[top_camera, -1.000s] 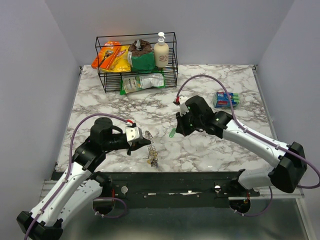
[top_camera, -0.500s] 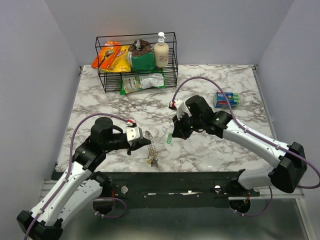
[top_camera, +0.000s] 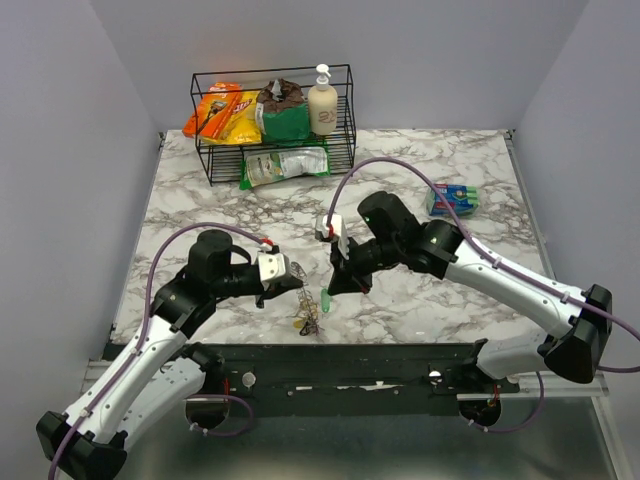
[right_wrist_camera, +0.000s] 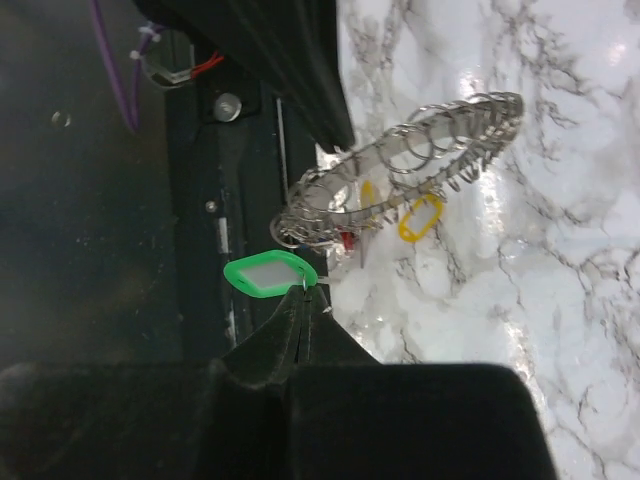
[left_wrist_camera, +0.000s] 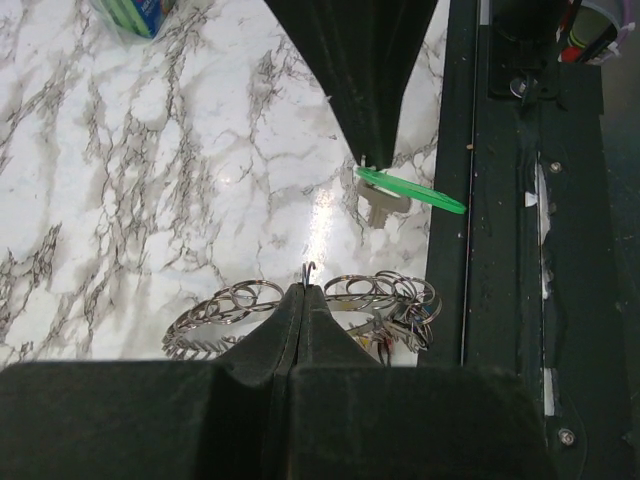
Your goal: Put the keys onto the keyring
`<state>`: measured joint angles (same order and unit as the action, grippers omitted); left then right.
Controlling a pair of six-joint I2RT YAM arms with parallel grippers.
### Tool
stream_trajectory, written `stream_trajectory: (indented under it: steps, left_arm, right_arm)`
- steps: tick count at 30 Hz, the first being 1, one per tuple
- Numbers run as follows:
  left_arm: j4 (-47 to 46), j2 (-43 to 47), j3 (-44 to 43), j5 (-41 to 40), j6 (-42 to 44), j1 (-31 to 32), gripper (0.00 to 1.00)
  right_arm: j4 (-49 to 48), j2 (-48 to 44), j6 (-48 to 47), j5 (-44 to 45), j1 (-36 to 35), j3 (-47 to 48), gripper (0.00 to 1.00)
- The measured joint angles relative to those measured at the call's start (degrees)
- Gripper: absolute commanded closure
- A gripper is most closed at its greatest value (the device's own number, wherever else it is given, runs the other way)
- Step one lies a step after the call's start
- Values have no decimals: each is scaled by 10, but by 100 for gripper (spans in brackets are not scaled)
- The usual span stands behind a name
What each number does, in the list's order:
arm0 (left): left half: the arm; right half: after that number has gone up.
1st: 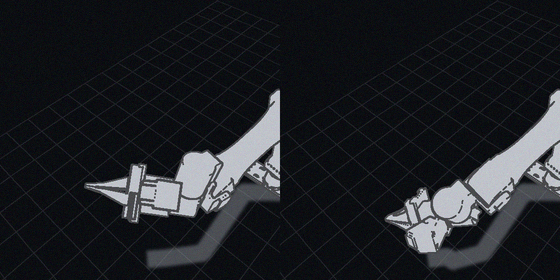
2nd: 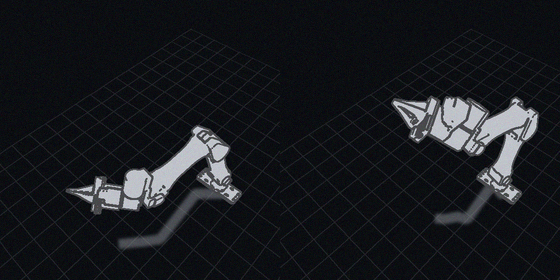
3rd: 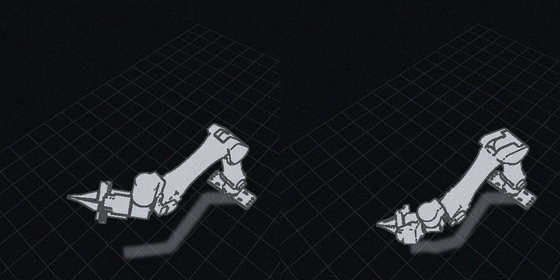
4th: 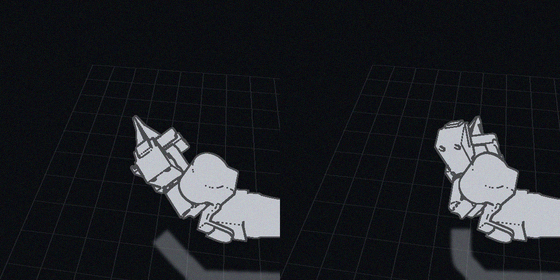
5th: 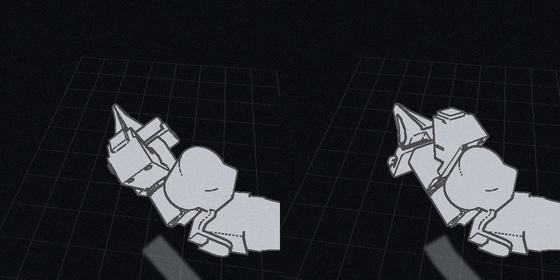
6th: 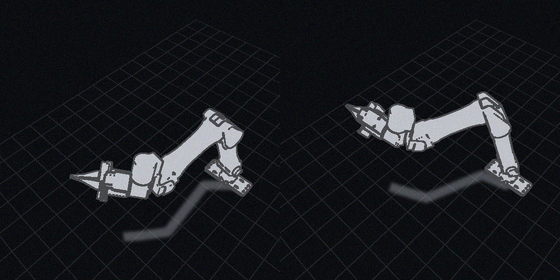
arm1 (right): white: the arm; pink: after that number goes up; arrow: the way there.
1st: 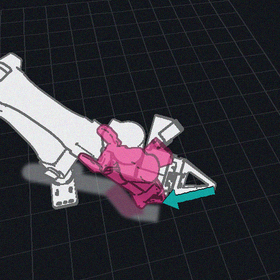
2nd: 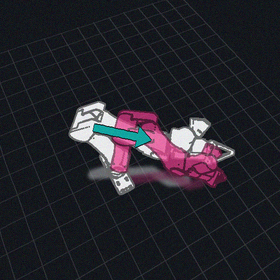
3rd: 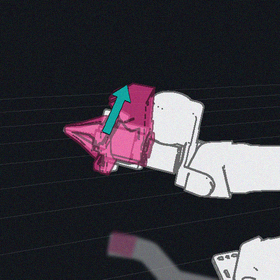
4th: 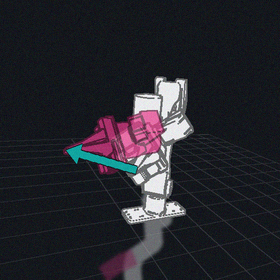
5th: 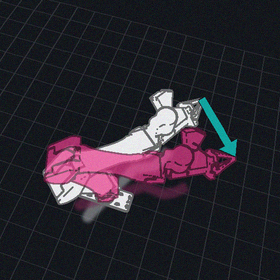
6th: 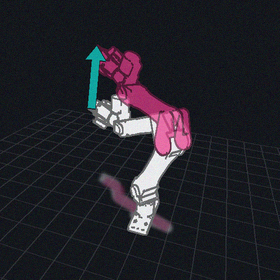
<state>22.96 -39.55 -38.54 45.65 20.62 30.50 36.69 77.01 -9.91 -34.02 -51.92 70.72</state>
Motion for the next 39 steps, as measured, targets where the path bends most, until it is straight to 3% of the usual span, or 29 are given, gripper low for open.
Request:
stream_trajectory:
  steps: [9,39]
  left_arm:
    - [0,0,-2,0,12,0,100]
    - [73,-29,-54,-37,111,39,100]
  right_arm:
    - [41,30,-23,-60,-15,30,99]
    - [91,133,-31,-68,-20,131,99]
